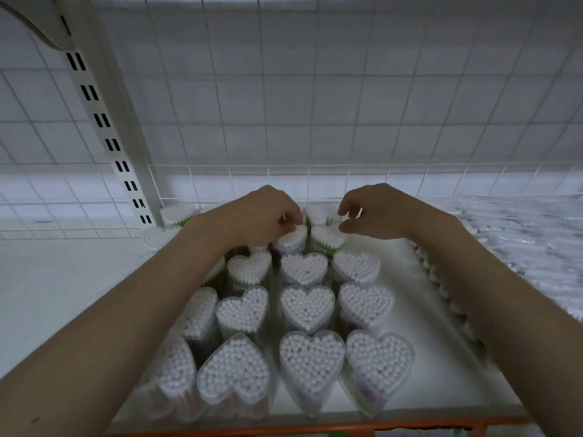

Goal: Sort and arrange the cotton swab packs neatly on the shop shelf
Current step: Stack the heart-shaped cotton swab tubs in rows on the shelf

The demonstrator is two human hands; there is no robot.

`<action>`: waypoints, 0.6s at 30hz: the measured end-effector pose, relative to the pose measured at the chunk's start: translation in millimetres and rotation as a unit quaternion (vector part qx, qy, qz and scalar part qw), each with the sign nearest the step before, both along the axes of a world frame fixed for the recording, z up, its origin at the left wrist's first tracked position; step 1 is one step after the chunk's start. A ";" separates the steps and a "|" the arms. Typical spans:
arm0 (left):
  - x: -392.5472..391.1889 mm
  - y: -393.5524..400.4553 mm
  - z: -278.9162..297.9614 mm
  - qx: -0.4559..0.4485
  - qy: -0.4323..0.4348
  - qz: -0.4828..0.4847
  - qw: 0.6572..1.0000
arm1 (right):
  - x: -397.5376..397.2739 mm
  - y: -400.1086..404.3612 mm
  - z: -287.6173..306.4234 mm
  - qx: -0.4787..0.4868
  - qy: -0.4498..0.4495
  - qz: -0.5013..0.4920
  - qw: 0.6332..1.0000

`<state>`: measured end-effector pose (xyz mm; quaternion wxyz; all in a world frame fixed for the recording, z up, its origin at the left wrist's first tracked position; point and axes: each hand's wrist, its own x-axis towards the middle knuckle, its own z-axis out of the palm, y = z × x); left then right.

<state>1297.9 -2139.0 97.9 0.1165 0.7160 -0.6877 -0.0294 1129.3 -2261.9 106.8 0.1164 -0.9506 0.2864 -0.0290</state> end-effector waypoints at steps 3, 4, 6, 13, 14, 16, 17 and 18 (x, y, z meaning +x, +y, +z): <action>0.1 -3.6 3.2 0.025 -0.012 0.018 0.999 | 8.5 -5.5 -2.9 -0.005 0.027 0.003 1.000; -0.8 -4.3 3.7 0.038 -0.019 0.024 0.999 | 10.9 -6.7 -3.9 -0.004 0.038 0.004 0.999; -3.4 -5.1 2.6 0.069 -0.033 0.032 0.997 | 15.0 -7.9 -6.0 0.001 0.064 0.003 0.998; -8.0 -8.3 -8.1 0.143 -0.025 0.048 0.988 | 19.5 -12.3 -12.1 0.053 0.095 -0.020 0.994; -8.7 -8.3 -8.7 0.143 -0.019 0.049 0.988 | 19.5 -13.3 -12.9 0.058 0.093 -0.021 0.994; -10.7 -7.6 -9.9 0.136 -0.014 0.046 0.989 | 20.2 -14.7 -15.9 0.065 0.085 -0.023 0.994; -11.6 -7.1 -10.6 0.132 -0.015 0.045 0.990 | 20.7 -15.0 -17.7 0.066 0.081 -0.023 0.994; -12.3 -6.5 -10.9 0.126 -0.015 0.044 0.991 | 21.2 -15.3 -19.6 0.064 0.078 -0.024 0.995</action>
